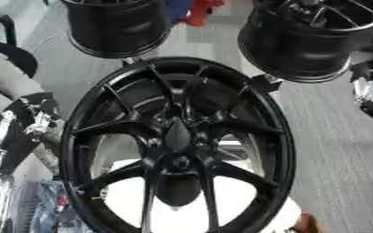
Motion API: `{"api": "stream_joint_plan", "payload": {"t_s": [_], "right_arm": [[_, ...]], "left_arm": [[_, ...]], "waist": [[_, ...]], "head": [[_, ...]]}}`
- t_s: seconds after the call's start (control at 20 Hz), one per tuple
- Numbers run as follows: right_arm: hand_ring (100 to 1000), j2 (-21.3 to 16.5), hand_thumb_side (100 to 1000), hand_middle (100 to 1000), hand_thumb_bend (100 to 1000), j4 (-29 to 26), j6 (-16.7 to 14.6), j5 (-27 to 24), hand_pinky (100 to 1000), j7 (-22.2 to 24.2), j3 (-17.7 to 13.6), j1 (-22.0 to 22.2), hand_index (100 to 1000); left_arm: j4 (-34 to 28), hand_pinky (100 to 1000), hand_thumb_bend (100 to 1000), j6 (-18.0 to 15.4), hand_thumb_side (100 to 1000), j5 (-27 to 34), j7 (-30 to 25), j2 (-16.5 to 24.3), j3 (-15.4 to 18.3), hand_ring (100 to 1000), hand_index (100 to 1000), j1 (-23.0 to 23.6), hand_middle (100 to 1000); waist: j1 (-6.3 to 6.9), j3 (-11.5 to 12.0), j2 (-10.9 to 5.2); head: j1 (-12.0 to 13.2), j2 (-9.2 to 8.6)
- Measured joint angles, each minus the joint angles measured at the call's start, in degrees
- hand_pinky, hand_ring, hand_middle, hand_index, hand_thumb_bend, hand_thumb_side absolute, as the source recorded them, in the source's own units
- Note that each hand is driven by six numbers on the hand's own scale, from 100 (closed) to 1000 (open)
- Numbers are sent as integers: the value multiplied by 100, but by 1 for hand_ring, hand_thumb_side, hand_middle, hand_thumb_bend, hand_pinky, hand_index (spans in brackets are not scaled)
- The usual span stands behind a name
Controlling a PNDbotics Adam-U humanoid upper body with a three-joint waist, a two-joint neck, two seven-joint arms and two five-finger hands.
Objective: Pull the pin out of the wheel hub.
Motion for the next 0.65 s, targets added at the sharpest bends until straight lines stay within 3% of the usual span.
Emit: {"api": "stream_joint_plan", "payload": {"t_s": [0.2, 0.55, 0.6, 0.65], "right_arm": [[647, 287, 125, 747, 100, 2, -15, -23, 606, -11, 260, -43, 851], [649, 399, 137, 748, 100, 122, -21, -110, 608, 105, 484, -40, 850], [650, 404, 104, 748, 100, 152, -17, -113, 608, 122, 500, -38, 850], [650, 408, 143, 748, 100, 181, -16, -116, 608, 132, 518, -36, 850]], "left_arm": [[0, 561, 190, 0, 623, 0, 0, -3, -1, 578, 775, -21, 646], [0, 562, 191, 2, 623, -1, -2, -5, -30, 582, 776, -33, 649], [0, 562, 190, 2, 624, -1, -2, -6, -30, 582, 776, -33, 649], [0, 562, 188, 3, 624, -1, -3, -8, -31, 583, 775, -33, 650]], "waist": [[-5, -1, 32], [-11, 21, 39], [-8, 21, 40], [-6, 21, 40]], "head": [[-9, -1], [-13, -1], [-15, 0], [-16, 0]]}}
